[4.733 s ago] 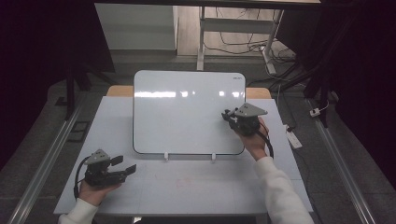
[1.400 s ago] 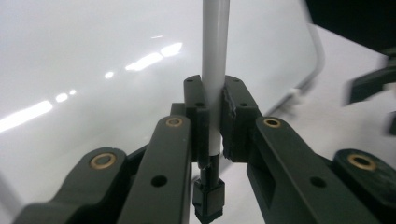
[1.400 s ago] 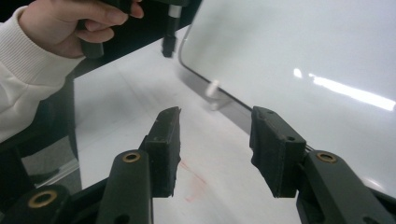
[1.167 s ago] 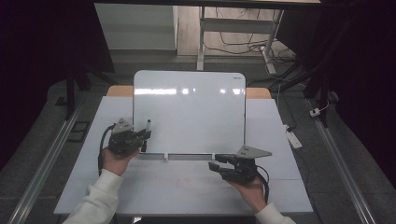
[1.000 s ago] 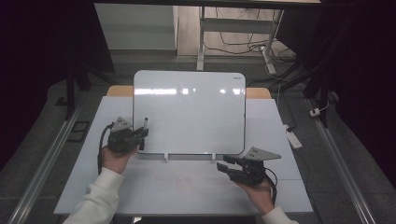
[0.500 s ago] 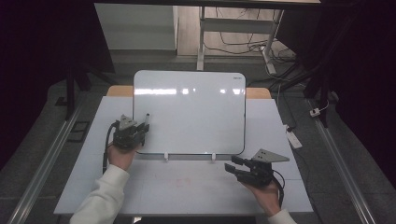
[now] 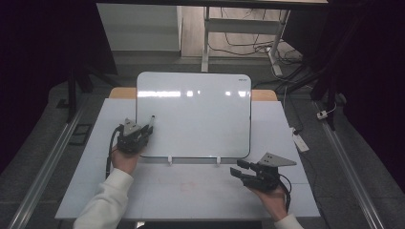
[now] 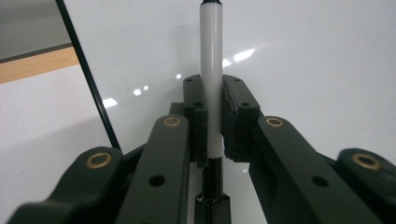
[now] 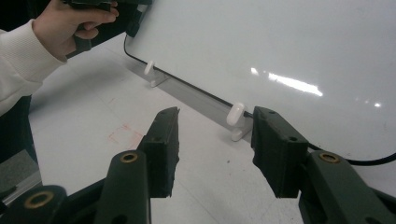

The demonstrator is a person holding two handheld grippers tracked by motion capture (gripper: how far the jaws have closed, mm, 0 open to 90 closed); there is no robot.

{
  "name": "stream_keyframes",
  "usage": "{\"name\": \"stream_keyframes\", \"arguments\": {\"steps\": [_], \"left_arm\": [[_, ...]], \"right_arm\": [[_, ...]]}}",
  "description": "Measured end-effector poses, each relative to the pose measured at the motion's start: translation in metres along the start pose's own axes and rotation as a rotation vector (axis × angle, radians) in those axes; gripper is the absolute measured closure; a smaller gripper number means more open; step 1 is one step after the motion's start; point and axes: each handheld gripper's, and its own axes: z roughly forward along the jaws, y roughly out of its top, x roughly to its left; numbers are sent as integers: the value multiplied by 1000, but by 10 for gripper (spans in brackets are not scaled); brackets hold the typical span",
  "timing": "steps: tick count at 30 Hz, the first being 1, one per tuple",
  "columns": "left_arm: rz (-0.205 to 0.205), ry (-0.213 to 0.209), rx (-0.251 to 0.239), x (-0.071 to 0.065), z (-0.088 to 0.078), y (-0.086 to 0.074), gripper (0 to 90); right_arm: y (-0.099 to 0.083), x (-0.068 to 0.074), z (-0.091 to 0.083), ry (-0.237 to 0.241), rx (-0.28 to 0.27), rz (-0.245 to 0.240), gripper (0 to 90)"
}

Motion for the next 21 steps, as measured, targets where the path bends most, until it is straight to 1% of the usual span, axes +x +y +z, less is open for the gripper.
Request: {"name": "stream_keyframes", "arguments": {"steps": [4, 9, 12, 15, 17, 19, 21], "left_arm": [[5, -2, -12, 2, -1, -3, 795], [11, -33, -37, 7, -1, -7, 793], [7, -60, -48, 10, -1, -9, 796], [2, -116, -55, 13, -1, -11, 804], [5, -139, -70, 13, -1, -10, 804], [3, -161, -73, 14, 0, -10, 803], [10, -169, -71, 14, 2, -10, 798]], "right_arm": [[0, 0, 0, 4, 1, -2, 513], [-1, 0, 0, 7, 4, -2, 511], [-1, 0, 0, 11, 3, -3, 510], [-1, 0, 0, 11, 4, -4, 508], [-2, 0, 0, 12, 5, -5, 508], [-1, 0, 1, 18, 3, -7, 507], [-1, 1, 1, 20, 4, -9, 507]]}}
